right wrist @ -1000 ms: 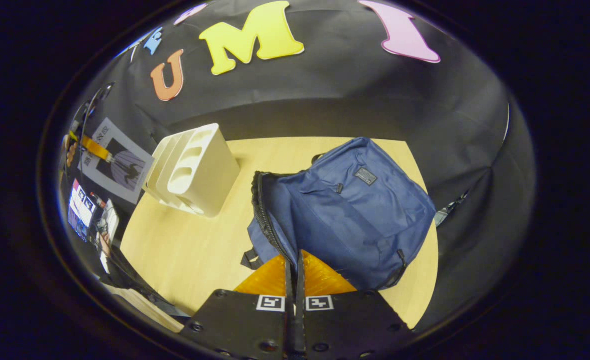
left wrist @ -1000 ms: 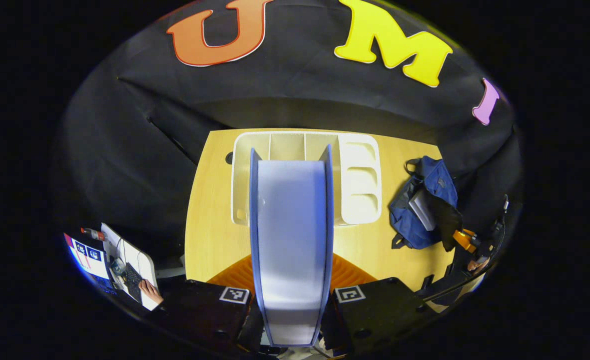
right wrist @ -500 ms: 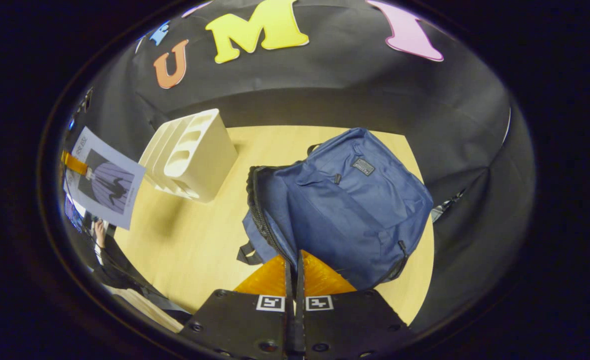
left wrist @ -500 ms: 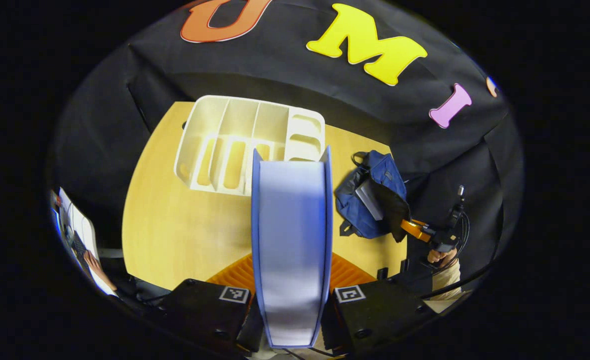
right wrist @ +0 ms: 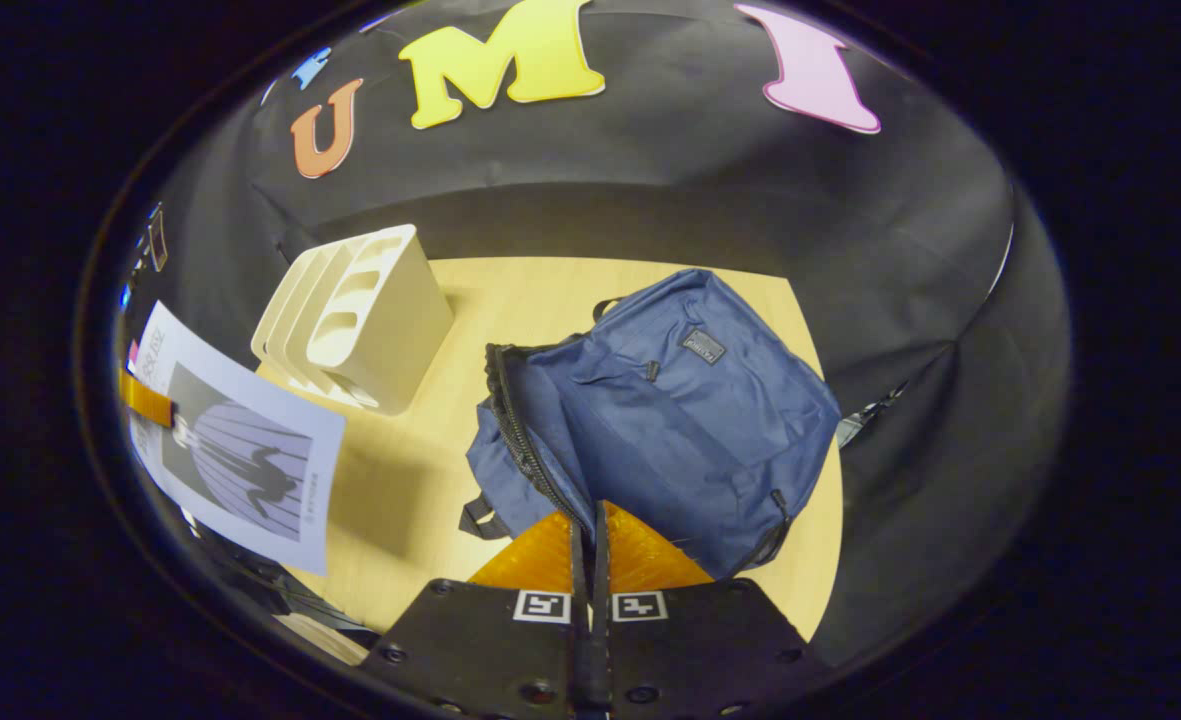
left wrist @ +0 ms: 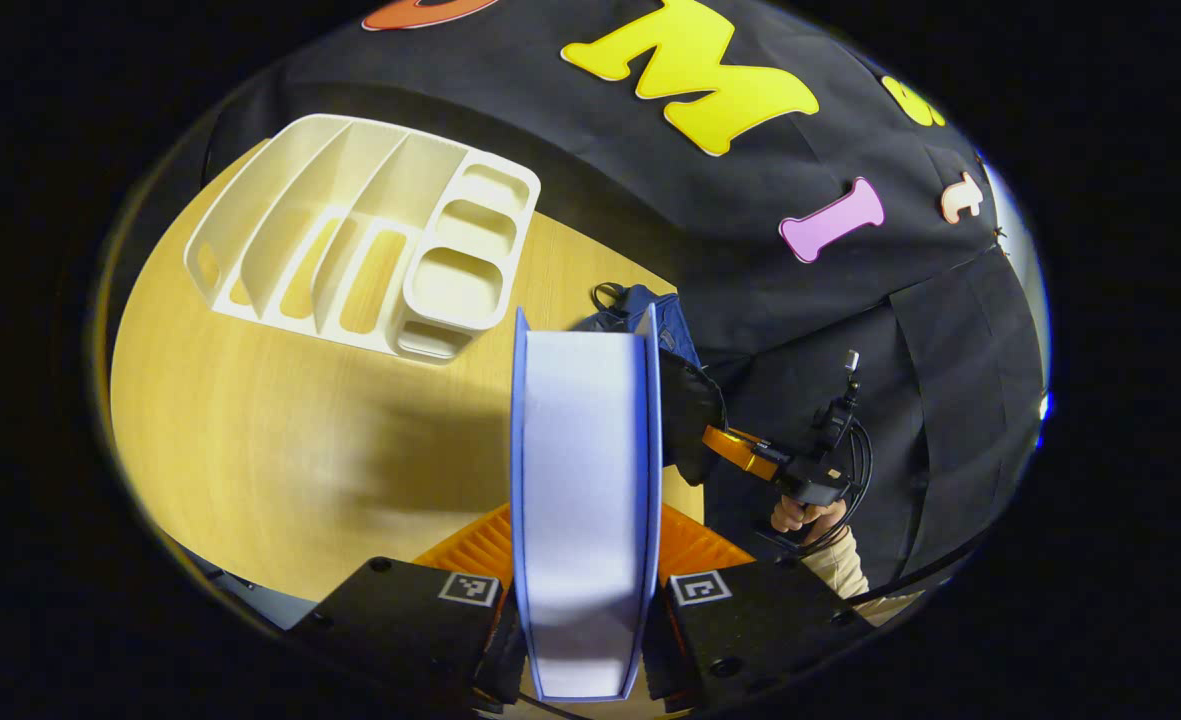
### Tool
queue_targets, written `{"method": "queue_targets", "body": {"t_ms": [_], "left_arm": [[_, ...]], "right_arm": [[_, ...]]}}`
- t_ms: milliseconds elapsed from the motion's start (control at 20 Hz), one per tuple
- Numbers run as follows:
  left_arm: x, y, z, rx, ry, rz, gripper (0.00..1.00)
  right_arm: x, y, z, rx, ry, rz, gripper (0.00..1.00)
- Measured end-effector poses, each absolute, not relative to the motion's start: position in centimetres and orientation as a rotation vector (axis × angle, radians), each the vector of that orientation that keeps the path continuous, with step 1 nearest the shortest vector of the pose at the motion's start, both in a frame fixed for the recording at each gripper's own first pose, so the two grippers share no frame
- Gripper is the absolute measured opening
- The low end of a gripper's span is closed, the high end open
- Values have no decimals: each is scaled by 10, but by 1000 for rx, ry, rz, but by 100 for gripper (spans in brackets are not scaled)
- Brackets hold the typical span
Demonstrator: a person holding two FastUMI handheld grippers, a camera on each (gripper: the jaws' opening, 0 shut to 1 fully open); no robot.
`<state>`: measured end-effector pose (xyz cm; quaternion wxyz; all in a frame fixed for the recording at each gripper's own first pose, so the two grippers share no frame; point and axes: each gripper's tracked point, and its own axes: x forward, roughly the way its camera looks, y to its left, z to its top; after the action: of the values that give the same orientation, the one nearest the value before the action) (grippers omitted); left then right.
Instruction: Open the schoolbag, grab two books from the bookshelf and put them into the schoolbag.
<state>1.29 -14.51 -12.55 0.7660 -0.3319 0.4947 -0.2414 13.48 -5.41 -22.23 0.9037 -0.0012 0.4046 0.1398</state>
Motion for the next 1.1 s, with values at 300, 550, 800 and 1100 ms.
{"method": "queue_targets", "body": {"t_ms": [300, 550, 800, 1100], "left_arm": [[25, -188, -139, -887, 1018, -540, 48], [25, -225, -165, -945, 1014, -556, 53], [51, -257, -181, -1099, 943, -519, 48], [77, -301, -195, -1354, 841, -475, 48]], "right_arm": [[151, -51, -195, -112, 815, 260, 0], [172, -53, -163, -135, 763, 253, 1], [191, -60, -144, -160, 738, 287, 1], [198, -62, -129, -225, 702, 376, 0]]}}
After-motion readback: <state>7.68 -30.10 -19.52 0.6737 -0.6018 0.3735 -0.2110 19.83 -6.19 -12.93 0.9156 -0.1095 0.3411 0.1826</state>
